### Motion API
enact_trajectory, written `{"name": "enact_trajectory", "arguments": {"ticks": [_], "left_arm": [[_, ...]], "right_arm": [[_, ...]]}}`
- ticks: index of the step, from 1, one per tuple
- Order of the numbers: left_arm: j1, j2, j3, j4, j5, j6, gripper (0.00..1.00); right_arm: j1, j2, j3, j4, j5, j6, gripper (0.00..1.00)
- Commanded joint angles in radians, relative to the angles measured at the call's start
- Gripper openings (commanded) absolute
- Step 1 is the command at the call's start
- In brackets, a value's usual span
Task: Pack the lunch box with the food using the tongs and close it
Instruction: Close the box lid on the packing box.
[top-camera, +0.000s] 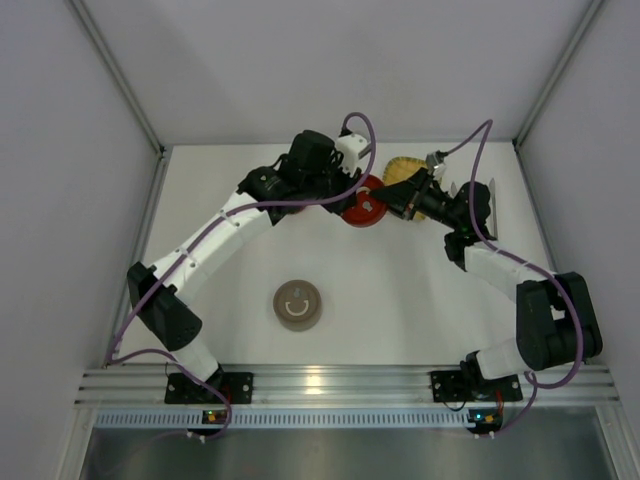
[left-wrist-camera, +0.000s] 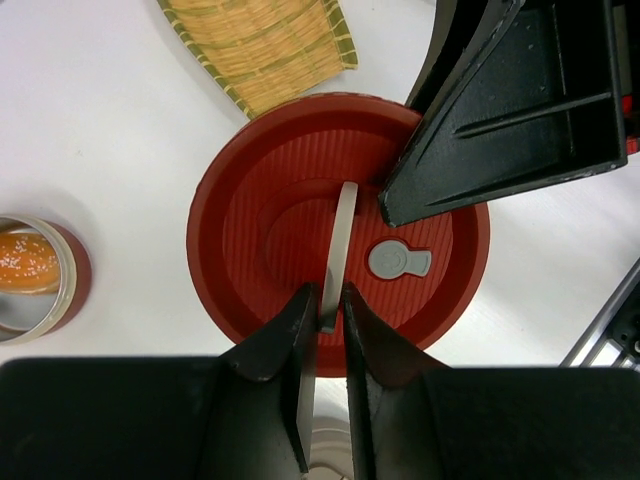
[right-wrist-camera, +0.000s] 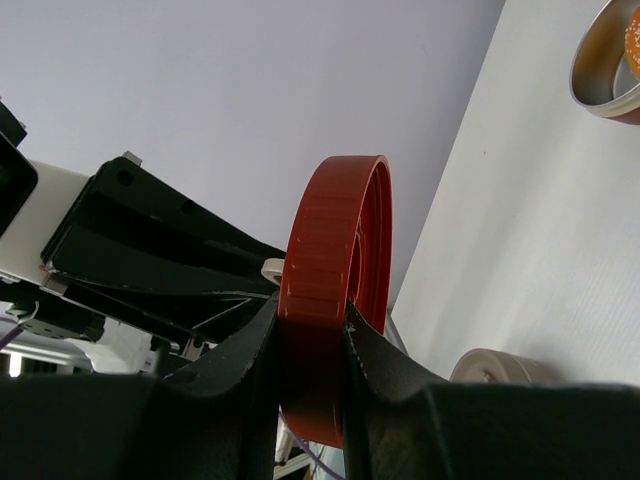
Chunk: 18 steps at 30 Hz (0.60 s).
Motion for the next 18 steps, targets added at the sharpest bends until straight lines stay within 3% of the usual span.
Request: {"name": "enact_trajectory", "arguments": {"ticks": [1,6,11,13,16,17,18], "left_arm": [[0.002,-0.002,0.051,0.078,0.019,-0.022,0.21],[0.002,0.0,0.051,0.08,0.032,-0.022,0.25],[0.002,0.003,0.051,0.081,0.038,-0.022,0.22],[0.002,0.006,0.048,0.081,0.042,-0.022,0.19],[0.002,0.009,0.038,0.08,0.049,-0.02,0.04],[0.002,0.011,0.037,0.08,0.041,-0.019,0.0],[0.002,0.014,0.034,0.074,0.029,-0.014,0.0]], "right_arm": [[-0.004,0.001,0.003,0.105,-0.008,0.009,0.0],[-0.002,0.002,0.003,0.107,-0.007,0.012,0.0],[0.001,0.001,0.009,0.105,-0.008,0.015,0.0],[0.004,0.002,0.011,0.107,-0.008,0.02,0.0],[0.005,0.007,0.024,0.105,-0.02,0.021,0.01],[0.007,0.012,0.035,0.084,-0.031,0.015,0.09],[0.005,0.013,0.05,0.053,-0.047,-0.003,0.24]]}}
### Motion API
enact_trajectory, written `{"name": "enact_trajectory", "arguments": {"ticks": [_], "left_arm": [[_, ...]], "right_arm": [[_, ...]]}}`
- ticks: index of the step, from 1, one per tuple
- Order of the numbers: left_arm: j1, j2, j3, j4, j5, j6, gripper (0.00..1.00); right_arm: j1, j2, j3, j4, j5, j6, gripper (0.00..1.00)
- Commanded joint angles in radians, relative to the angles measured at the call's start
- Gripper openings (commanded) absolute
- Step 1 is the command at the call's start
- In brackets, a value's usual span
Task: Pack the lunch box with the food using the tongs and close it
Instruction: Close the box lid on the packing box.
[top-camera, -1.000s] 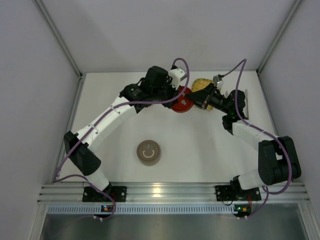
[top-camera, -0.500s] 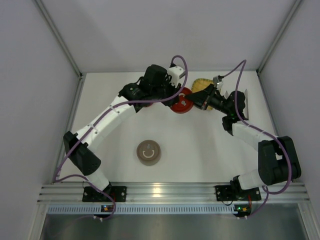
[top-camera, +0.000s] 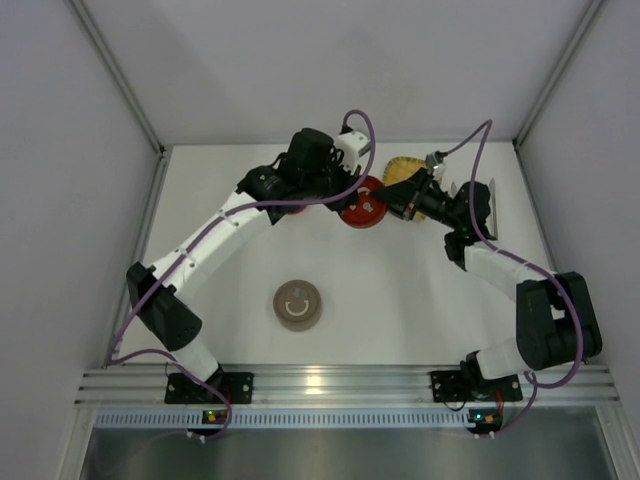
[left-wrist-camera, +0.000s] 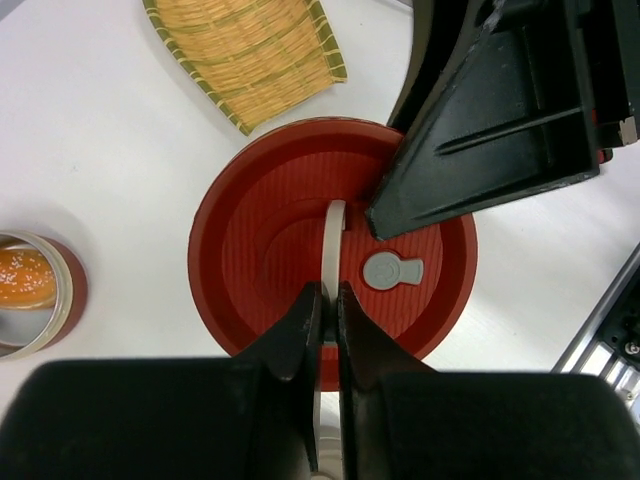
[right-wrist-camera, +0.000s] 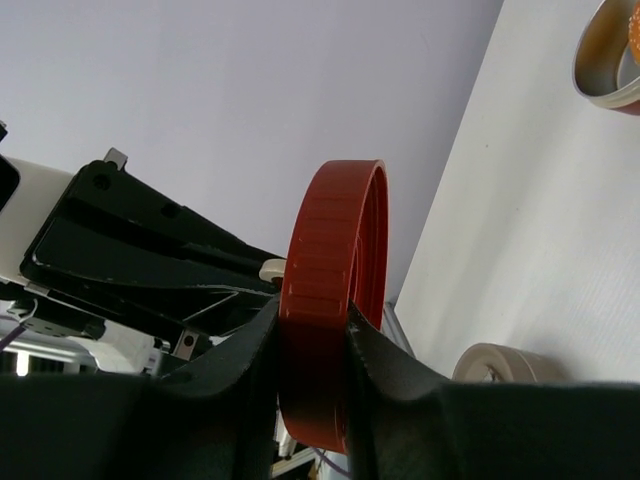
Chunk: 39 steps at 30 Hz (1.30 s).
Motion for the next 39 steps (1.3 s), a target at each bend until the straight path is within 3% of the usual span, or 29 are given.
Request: {"name": "enact_trajectory", "arguments": {"ticks": [1,3,5,6,8,9,10,13,20,23,28,39], "left_arm": [[0.0,0.014,0.026,0.04,-0.04,-0.005,0.0],[0.009,0.014,0.025,0.026,-0.072,0.011,0.0],[0.048,0.014,0.025,0.02,-0.098,0.018,0.0],[0.06,0.017,0.028,0.015,-0.108,0.018,0.0],[0.112,0.043,0.052,0.006,-0.14,0.028,0.0],[0.129,0.06,0.07,0.0,-0.144,0.047,0.0],[0.162,0.081,0.093,-0.024,-0.149,0.051,0.0],[0.216,0.197,0.211,-0.068,-0.183,0.082,0.0],[0.348,0.452,0.435,-0.131,-0.183,0.094,0.0],[0.387,0.55,0.518,-0.155,-0.183,0.09,0.0],[0.414,0.642,0.529,-0.126,-0.166,0.102,0.0],[0.47,0.669,0.465,-0.115,-0.089,0.073,0.0]], "right_arm": [[-0.002,0.013,0.095,0.014,-0.075,-0.087,0.53],[-0.02,0.018,0.17,-0.132,-0.118,-0.174,0.91],[-0.045,0.022,0.202,-0.195,-0.169,-0.264,0.94],[-0.077,0.027,0.218,-0.245,-0.187,-0.29,0.99],[-0.109,0.029,0.261,-0.338,-0.213,-0.402,0.99],[-0.142,0.029,0.305,-0.474,-0.219,-0.457,0.99],[-0.161,0.029,0.337,-0.565,-0.221,-0.604,0.99],[-0.221,0.016,0.417,-0.803,-0.212,-0.831,0.99],[-0.368,-0.053,0.387,-0.96,-0.259,-0.996,0.99],[-0.39,-0.064,0.367,-0.98,-0.282,-1.022,0.99],[-0.399,-0.068,0.327,-0.953,-0.304,-1.004,0.99],[-0.401,-0.064,0.307,-0.936,-0.324,-1.004,0.99]]}}
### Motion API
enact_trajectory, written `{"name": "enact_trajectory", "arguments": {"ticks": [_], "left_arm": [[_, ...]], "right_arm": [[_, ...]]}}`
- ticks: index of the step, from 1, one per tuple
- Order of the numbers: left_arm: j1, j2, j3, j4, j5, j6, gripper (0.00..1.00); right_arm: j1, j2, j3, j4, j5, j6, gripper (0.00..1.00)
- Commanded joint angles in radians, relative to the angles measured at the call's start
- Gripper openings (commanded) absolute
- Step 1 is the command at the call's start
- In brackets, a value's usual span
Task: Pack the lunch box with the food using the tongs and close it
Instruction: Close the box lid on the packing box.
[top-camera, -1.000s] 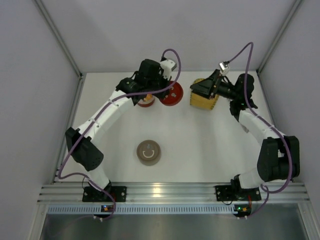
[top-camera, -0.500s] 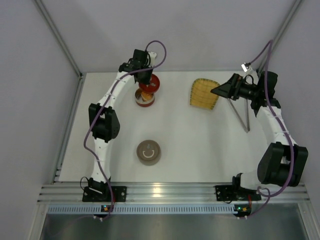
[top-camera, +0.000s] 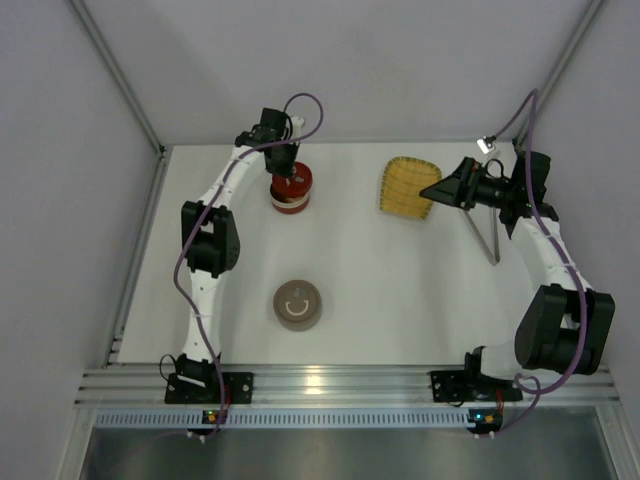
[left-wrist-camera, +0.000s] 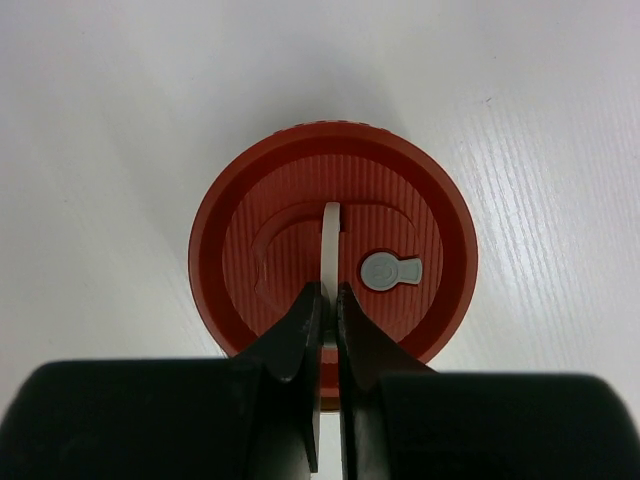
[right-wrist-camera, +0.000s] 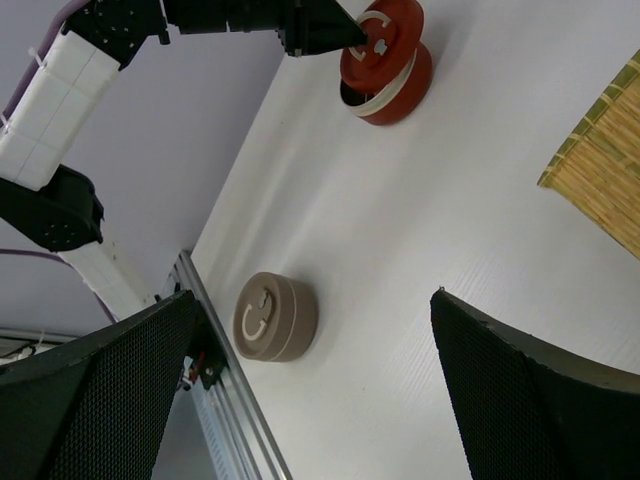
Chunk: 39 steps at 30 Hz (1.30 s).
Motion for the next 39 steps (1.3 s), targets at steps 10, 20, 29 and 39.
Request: {"name": "enact_trajectory", "arguments": {"ticks": [10,20,29,39], "left_arm": [[0.026,-0.121,-0.15,0.07,0.023,-0.018,0.0],[0.026,-0.144,-0.196,0.071,0.034,-0.014,0.0],[0.023,-0.152,-0.229,0.079,0.047,-0.017,0.0],[0.023,-0.16,-0.271,0.097,0.052,-0.017,0.0]], "right_arm": [[-0.016,-0.029,-0.015,0.031,-0.034,-0.007,0.99],[-0.016,-0.025,-0.029,0.04,-0.038,-0.003,0.99],[-0.015,-0.017,-0.035,0.053,-0.04,0.0,1.0],[-0.015,-0.008,-0.039,0.077,-0.043,0.023,0.99]]}}
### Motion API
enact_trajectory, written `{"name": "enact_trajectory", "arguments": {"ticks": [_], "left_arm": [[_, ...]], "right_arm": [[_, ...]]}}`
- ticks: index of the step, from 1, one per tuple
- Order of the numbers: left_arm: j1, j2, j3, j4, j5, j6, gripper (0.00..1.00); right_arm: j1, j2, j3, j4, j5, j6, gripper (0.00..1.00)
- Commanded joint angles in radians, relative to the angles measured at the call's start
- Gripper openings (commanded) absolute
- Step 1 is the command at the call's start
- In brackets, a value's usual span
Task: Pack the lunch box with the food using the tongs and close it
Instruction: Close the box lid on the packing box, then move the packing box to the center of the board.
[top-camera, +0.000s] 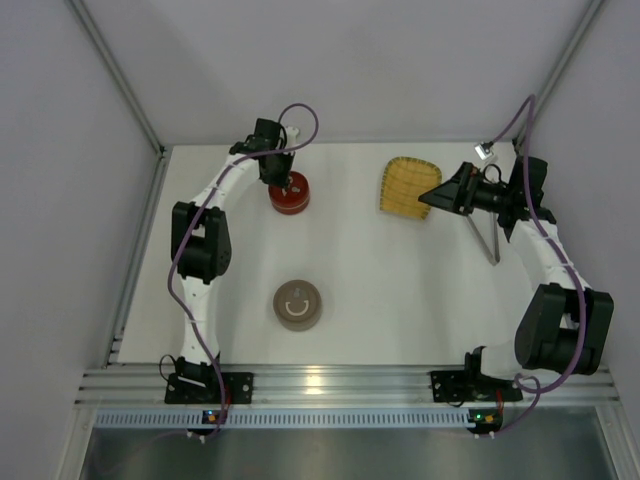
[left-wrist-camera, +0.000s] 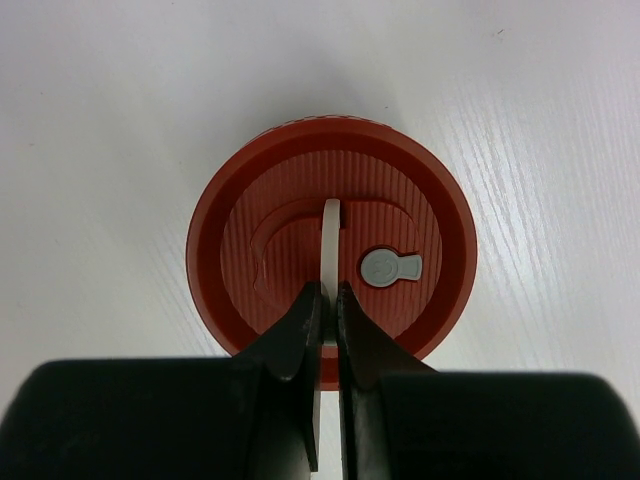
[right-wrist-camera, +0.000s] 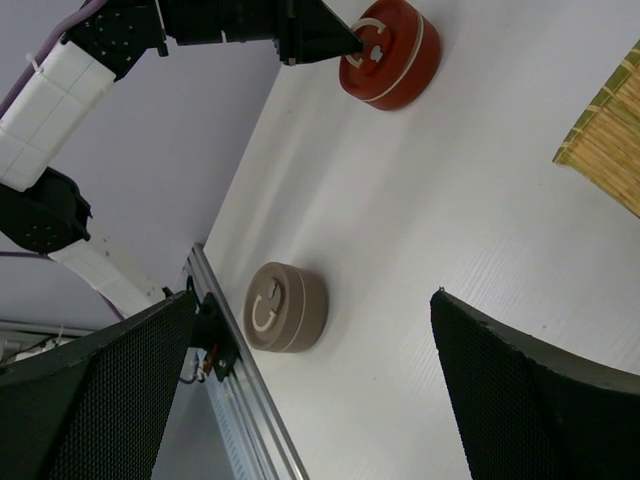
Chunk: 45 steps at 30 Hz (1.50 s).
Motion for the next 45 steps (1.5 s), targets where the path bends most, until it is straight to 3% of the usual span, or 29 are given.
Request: {"name": "enact_trajectory", "arguments": {"ticks": [1,24,30,35,38,45], "left_arm": [[0.003,-0.034,-0.015,-0.005,0.009,-0.009,0.0],[-0.089,0.086,-0.067,-0.096,0.005,0.123,0.0],[-0.219,-0.004,-0.234,-0.071,0.017,0.21,0.0],[-0.358,-0.141,-0.387,-0.044,0.129,0.253,0.0],[-0.435,-0.175,-0.454,-0.048,0.164,0.265,0.0],[-0.581,-0.254,-0.544,-0.048,0.187,0.296,0.0]], "right_arm": [[-0.016,-0.008,0.0,0.067,-0.021,0.007,0.99],[-0.016,-0.005,0.023,-0.063,-0.033,-0.094,1.0],[-0.019,-0.01,0.039,-0.129,-0.027,-0.151,0.99],[-0.052,-0.028,0.036,-0.149,0.003,-0.165,0.99],[-0.129,-0.045,0.022,-0.128,0.06,-0.145,0.99],[-0.319,-0.045,0.011,-0.114,0.014,-0.12,0.99]]}}
